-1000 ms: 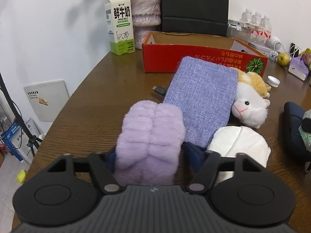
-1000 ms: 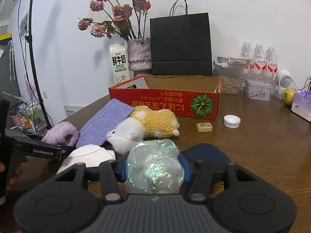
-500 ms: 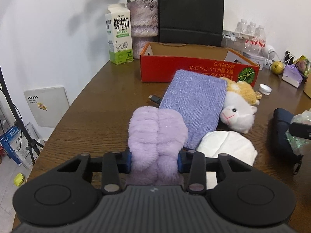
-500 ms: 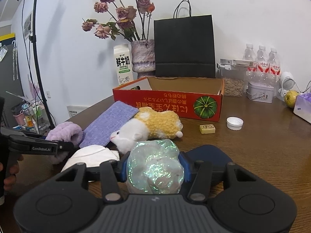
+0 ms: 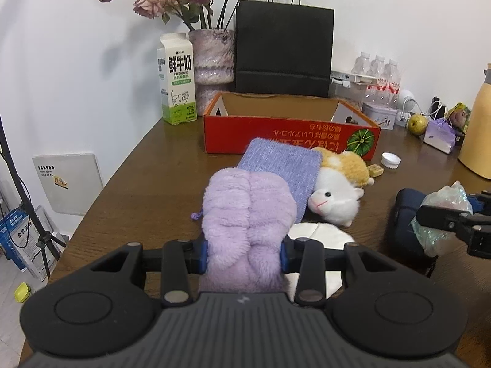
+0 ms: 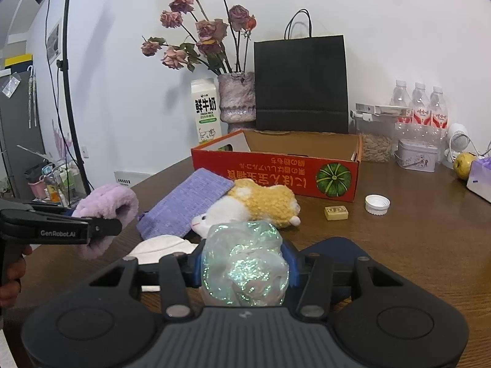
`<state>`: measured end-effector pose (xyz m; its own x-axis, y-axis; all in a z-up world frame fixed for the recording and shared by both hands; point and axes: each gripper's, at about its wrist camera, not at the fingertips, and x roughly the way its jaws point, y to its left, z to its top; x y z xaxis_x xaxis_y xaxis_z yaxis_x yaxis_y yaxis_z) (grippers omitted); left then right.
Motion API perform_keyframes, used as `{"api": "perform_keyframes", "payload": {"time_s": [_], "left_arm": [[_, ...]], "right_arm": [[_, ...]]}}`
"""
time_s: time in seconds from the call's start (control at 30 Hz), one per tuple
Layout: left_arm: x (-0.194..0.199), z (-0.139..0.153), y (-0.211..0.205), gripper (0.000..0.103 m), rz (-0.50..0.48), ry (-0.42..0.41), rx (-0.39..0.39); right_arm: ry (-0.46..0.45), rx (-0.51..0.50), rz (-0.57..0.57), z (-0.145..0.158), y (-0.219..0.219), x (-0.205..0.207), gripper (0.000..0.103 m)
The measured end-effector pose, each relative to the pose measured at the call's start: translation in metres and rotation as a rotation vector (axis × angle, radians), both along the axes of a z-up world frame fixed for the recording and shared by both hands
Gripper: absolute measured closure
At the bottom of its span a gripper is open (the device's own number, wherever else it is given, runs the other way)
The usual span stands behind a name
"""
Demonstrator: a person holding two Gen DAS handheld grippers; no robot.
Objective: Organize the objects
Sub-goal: 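Carry the plastic bag and lavender towel over the cardboard box with both grippers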
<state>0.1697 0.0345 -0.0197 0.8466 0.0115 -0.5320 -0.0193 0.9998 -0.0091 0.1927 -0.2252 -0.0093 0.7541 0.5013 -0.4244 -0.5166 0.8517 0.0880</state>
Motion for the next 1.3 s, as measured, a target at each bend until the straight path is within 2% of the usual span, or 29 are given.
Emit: {"api": "perform_keyframes", "payload": {"time_s": [0.5,0.9,1.3], "left_arm": [[0.008,0.029,-0.028,0.063,-0.031,-0.087,-0.008],[0.049,0.047,-0.045,0.063,-0.027,-0.139,0.017],[0.101,0.061,-0.049,0.063,-0.007,-0.171,0.008]], "right_arm": [[-0.055,0.010,0.008,0.022,0.011,0.008,0.057],[-0.101,0.017,-0.017,0.044,0.020,0.046,0.057],[-0.125,0.023,-0.046,0.057,0.033,0.092,0.057]]}}
